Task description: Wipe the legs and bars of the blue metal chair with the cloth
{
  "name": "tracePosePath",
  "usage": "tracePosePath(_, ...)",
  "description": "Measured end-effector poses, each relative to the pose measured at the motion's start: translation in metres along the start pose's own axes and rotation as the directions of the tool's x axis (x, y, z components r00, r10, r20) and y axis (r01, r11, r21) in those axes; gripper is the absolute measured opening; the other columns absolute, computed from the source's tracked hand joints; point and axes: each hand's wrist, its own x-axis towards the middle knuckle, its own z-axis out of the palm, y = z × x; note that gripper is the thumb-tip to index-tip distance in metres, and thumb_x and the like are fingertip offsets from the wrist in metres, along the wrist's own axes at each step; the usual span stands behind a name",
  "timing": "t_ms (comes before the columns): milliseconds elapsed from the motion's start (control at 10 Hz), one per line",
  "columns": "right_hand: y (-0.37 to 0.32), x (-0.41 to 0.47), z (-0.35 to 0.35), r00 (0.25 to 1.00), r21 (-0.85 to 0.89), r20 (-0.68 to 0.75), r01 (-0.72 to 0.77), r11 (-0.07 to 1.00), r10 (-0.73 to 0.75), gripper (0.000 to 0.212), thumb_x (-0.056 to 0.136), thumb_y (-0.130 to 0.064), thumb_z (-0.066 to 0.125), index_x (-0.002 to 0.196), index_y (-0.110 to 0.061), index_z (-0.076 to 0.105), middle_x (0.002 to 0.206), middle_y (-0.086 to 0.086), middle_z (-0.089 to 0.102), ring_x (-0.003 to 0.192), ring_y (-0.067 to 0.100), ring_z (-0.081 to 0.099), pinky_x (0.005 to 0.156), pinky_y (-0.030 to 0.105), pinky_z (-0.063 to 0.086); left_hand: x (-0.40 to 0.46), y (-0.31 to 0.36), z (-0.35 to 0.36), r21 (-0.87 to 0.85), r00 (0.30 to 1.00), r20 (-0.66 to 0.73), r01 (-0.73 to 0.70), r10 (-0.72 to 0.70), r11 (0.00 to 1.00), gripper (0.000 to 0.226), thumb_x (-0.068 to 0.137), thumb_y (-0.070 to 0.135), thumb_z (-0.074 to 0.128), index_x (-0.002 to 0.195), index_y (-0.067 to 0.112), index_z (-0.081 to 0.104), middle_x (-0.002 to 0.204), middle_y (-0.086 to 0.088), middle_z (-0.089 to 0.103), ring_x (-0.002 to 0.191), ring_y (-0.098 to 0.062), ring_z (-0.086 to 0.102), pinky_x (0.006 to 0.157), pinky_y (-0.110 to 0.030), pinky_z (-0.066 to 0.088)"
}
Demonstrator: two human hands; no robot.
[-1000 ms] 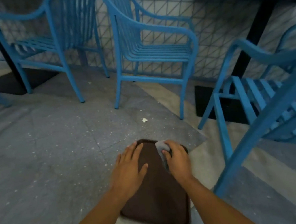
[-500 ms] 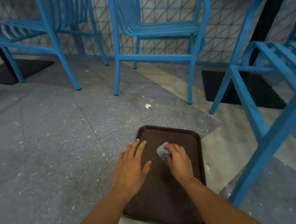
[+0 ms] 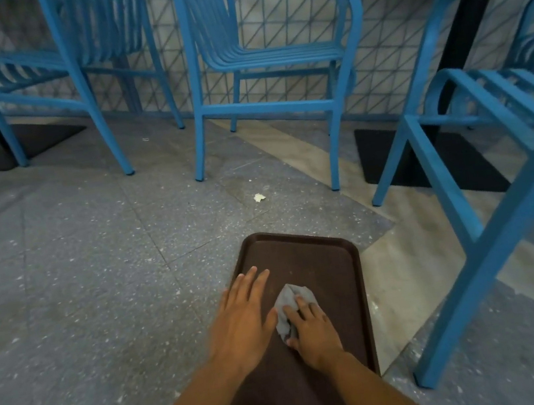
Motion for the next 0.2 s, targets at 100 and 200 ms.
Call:
tracePosePath(100, 0.002, -0.006, -0.006, 0.998, 0.015, -0.067, -0.009, 1.000, 0.010, 0.066, 0.093, -0.036, 0.046, 0.148, -0.031, 0.010, 0.157, -0.001, -0.007, 0.144, 0.026, -0.002, 0.115, 0.048, 0.011, -0.002, -0.001, 0.006, 0.007, 1.000, -0.006, 0.006, -0.006, 1.000, 0.062, 0.096, 0.043, 0.034, 0.148, 0.031, 0.001, 0.158, 0.008, 0.000, 0.145, -0.011, 0.000, 0.115, -0.027, -0.003)
tracePosePath(200, 0.001, -0.014, -0.018, 0.968, 0.020, -0.249, -0.015, 1.000, 0.020, 0.056, 0.094, -0.036, 0.045, 0.145, -0.026, 0.025, 0.155, 0.002, 0.019, 0.142, 0.024, 0.018, 0.111, 0.040, 0.026, -0.008, 0.002, 0.003, 0.020, 0.999, 0.050, 0.008, -0.009, 1.000, 0.063, 0.096, 0.044, 0.033, 0.148, 0.031, -0.001, 0.158, 0.008, -0.001, 0.145, -0.011, 0.000, 0.115, -0.028, -0.002)
